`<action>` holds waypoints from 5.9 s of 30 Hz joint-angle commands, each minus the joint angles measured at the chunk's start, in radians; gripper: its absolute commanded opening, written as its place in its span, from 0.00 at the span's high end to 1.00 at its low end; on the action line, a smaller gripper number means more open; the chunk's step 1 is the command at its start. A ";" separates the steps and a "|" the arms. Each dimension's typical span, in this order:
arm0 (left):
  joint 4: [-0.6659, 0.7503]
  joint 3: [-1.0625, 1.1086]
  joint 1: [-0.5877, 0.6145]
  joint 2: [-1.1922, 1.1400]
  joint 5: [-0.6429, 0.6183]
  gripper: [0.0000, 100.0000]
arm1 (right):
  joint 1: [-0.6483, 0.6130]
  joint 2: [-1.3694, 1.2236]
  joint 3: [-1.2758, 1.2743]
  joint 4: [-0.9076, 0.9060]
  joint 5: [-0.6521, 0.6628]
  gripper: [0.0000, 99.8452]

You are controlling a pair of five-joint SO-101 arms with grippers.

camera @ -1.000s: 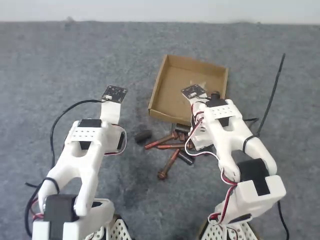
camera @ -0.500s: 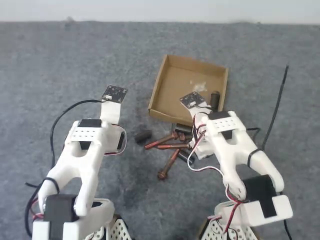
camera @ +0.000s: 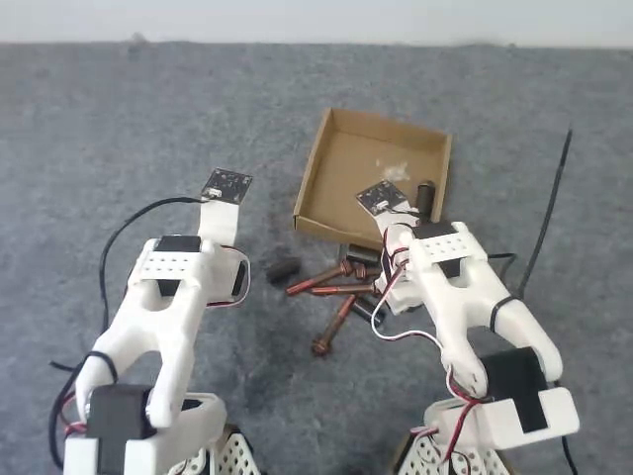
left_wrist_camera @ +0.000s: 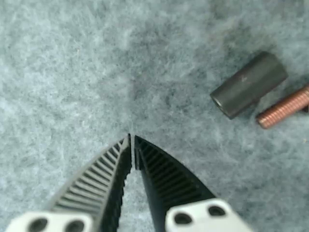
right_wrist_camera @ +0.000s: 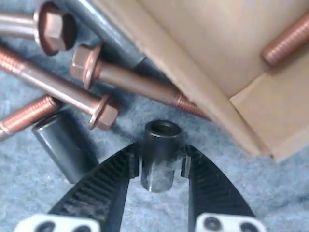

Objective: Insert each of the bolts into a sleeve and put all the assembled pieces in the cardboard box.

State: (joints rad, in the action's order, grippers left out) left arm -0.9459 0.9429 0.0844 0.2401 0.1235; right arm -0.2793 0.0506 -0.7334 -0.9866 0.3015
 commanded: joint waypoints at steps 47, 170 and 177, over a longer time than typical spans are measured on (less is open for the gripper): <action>-0.167 -0.217 -0.302 0.173 0.115 0.87 | 0.590 0.041 0.029 0.068 -0.124 0.99; 0.598 -0.211 -0.009 -0.203 -0.577 0.99 | 0.340 0.176 0.158 0.868 -0.130 0.99; 0.598 -0.213 -0.009 -0.203 -0.577 0.99 | 0.283 -0.025 0.161 1.337 -0.130 0.99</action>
State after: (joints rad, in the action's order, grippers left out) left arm -0.3690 0.7894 0.0752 0.0238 -0.4457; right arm 0.0399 0.0767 -0.6291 0.1580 0.1665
